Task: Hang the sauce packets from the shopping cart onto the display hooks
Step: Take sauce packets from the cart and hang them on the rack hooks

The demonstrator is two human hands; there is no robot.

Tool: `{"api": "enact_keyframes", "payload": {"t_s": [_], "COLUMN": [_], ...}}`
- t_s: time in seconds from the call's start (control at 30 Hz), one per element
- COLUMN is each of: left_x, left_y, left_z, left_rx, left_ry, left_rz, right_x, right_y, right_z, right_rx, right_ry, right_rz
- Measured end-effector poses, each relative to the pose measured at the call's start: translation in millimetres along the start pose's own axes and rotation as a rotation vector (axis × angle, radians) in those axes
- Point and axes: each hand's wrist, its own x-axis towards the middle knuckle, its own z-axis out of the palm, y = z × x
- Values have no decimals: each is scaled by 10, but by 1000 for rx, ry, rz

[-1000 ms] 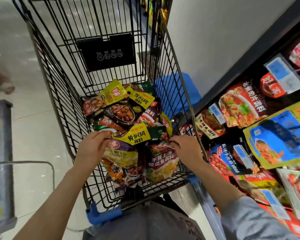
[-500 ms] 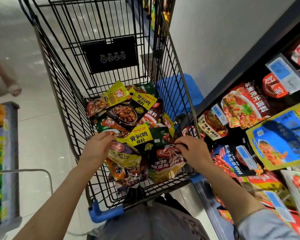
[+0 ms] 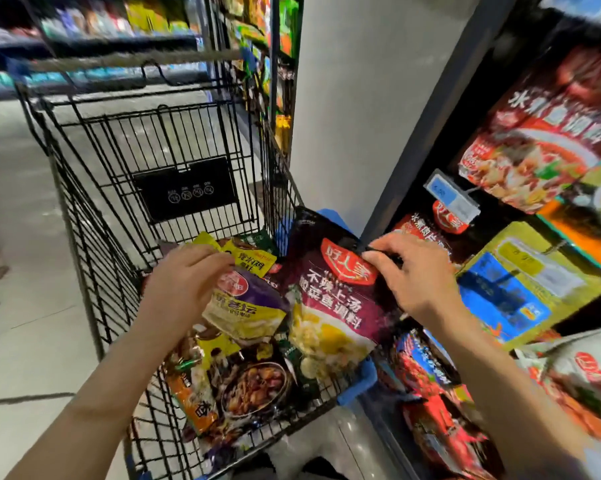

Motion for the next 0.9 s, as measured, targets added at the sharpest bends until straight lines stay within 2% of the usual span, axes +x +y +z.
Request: {"api": "enact_keyframes", "payload": {"t_s": [0.13, 0.33, 0.53, 0.77, 0.9], "left_x": [458, 777, 759, 904, 1046], "left_y": [233, 479, 750, 863, 898], "left_z": [-249, -446, -269, -161, -187], "left_rx": [-16, -191, -295, -346, -342], "left_ry": [43, -12, -89, -163, -94], "left_rz": [153, 232, 218, 179, 218], "right_x": [160, 267, 224, 127, 100], "right_y": [-121, -282, -251, -160, -129], "right_z": [-386, -704, -860, -972, -1094], "right_rx": [-85, -210, -283, -257, -263], "right_ry": [71, 117, 144, 165, 202], "right_rz": [-105, -242, -265, -303, -301]}}
